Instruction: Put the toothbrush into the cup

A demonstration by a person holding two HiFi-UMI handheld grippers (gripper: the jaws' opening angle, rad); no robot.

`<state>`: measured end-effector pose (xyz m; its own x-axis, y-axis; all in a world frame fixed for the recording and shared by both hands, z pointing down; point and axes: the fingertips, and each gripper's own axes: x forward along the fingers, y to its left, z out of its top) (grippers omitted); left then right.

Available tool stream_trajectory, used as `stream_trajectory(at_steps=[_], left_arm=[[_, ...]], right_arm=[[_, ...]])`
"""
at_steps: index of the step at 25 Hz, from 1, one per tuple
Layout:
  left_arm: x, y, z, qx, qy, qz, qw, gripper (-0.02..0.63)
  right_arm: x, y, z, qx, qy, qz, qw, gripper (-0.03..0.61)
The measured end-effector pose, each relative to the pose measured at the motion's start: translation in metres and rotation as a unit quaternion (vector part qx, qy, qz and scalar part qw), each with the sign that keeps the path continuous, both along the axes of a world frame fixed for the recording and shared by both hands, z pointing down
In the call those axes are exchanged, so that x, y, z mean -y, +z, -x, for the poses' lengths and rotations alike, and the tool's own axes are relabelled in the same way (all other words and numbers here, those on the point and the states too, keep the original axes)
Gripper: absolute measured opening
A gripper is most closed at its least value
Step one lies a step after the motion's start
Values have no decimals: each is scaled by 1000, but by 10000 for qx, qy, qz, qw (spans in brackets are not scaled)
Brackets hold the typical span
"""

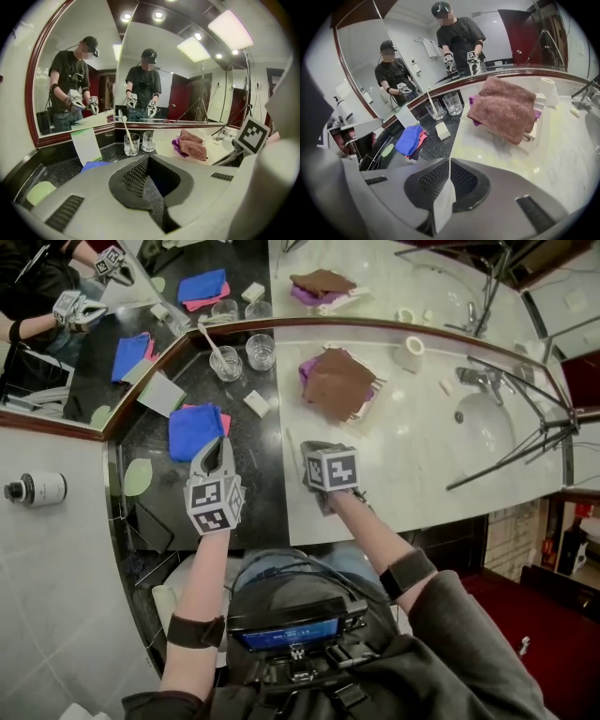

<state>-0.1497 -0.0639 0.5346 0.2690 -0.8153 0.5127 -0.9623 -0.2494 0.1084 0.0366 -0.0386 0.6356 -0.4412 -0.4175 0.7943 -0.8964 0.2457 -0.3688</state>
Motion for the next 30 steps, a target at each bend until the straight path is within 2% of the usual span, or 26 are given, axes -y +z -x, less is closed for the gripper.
stream_trajectory(at_steps=[5, 9, 13, 21, 27, 30], left_arm=[[-13, -12, -10, -5, -15, 5, 10000, 0], [-22, -16, -12, 38, -114, -70, 9999, 0], [-29, -21, -17, 87, -127, -101, 9998, 0], [-38, -33, -34, 83, -153, -148, 9997, 0], [-43, -34, -56, 160, -52, -169, 9997, 0], [-45, -33, -61, 49, -124, -134, 9998, 0]], right_arm=[[14, -51, -14, 318, -331, -708, 9964, 17], [16, -82, -26, 481, -780, -1318, 9870, 17], [7, -94, -49, 527, -1010, -1699, 9789, 18], [3, -113, -104, 634, -951, -1977, 9736, 18], [7, -117, -126, 683, -943, -2024, 9724, 18], [10, -117, -128, 714, -983, -2051, 9712, 18]])
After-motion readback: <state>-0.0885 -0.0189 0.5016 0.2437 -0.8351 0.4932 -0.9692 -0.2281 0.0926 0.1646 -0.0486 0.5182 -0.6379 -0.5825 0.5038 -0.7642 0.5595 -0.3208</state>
